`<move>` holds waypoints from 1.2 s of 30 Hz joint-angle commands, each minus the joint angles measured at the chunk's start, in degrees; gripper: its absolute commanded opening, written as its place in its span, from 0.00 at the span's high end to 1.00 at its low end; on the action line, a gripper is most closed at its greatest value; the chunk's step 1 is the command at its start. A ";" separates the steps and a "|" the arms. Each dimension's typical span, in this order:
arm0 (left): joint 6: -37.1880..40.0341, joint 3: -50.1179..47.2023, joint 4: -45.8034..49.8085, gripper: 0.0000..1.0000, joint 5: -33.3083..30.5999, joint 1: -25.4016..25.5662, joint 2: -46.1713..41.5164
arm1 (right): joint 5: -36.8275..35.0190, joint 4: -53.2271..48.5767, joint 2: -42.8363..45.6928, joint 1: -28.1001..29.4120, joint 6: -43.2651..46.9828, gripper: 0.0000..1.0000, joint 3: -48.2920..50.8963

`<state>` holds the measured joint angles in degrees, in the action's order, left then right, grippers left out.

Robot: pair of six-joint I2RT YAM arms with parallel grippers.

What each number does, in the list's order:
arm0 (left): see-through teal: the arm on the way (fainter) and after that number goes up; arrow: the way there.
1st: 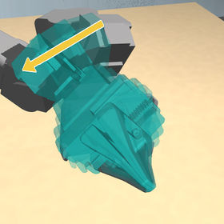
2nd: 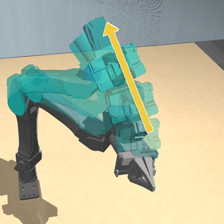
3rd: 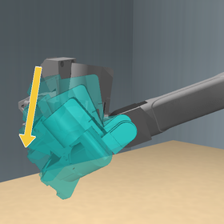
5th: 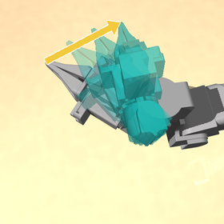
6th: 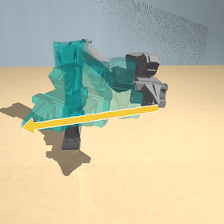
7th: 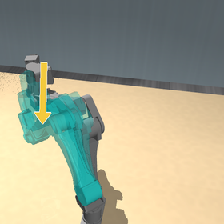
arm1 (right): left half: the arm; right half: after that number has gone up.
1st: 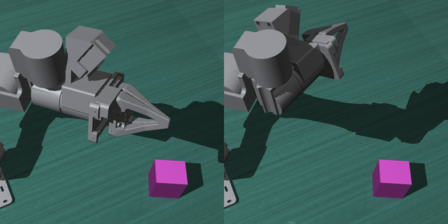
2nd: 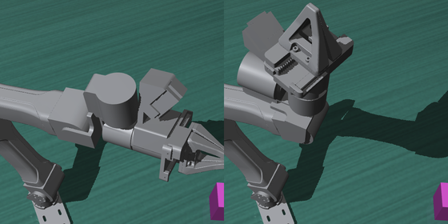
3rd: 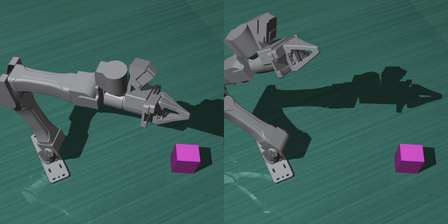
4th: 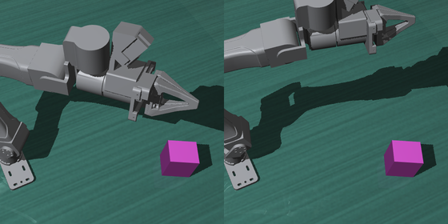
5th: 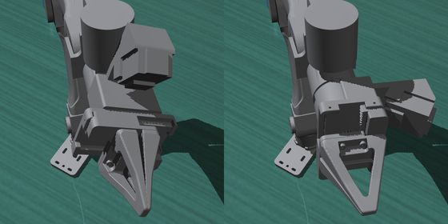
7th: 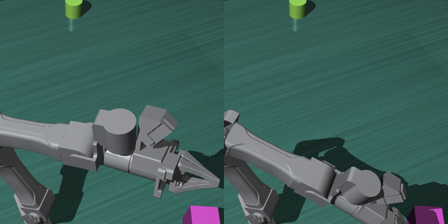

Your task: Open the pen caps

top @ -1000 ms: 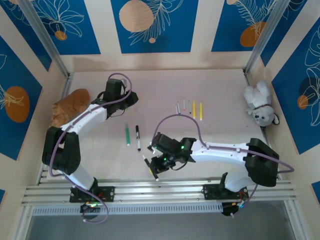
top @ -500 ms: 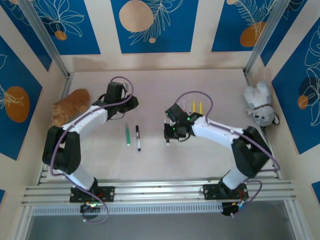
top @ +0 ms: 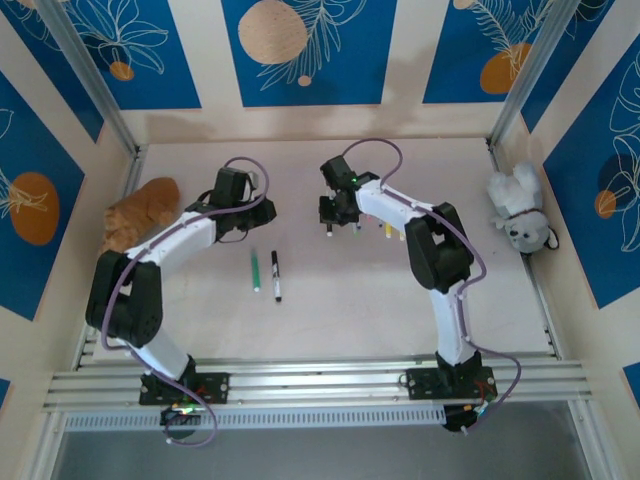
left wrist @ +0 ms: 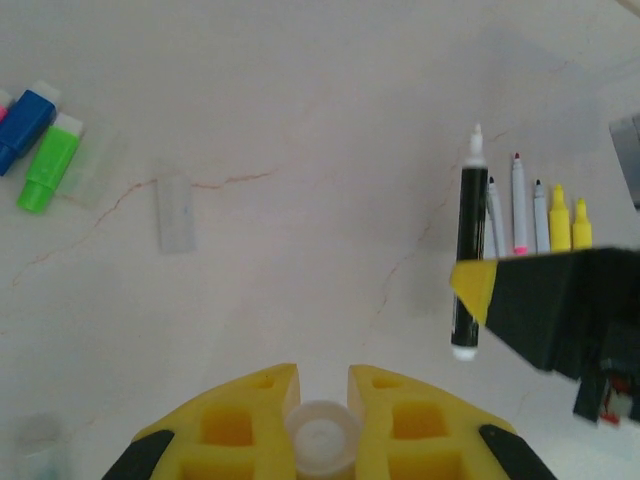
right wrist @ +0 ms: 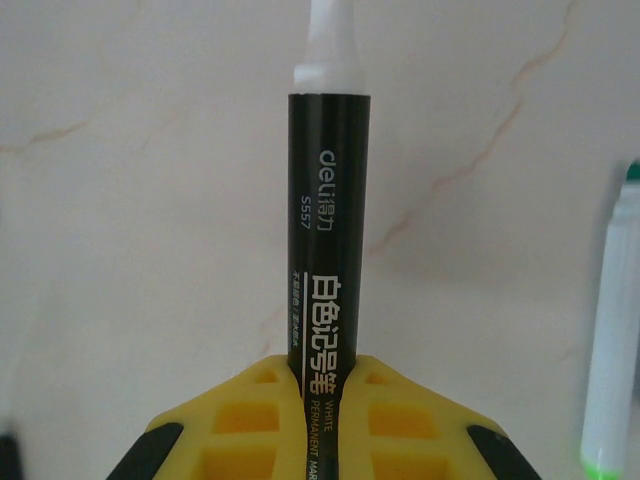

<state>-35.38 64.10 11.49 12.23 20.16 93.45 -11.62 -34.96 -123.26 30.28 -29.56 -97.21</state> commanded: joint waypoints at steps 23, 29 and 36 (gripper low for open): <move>1.01 2.66 0.56 1.00 3.02 0.41 5.03 | -3.50 -6.71 -0.09 -3.43 2.97 1.00 2.72; 0.98 3.26 0.40 1.00 2.98 0.84 6.08 | -3.17 -7.41 0.28 -3.81 3.11 0.95 2.72; 2.49 6.34 1.58 1.00 1.82 1.19 9.43 | -0.29 -6.10 4.84 -3.14 2.42 0.65 4.26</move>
<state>-35.03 67.83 11.64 13.91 20.88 101.19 -13.96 -41.10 -122.89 26.79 -27.09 -93.47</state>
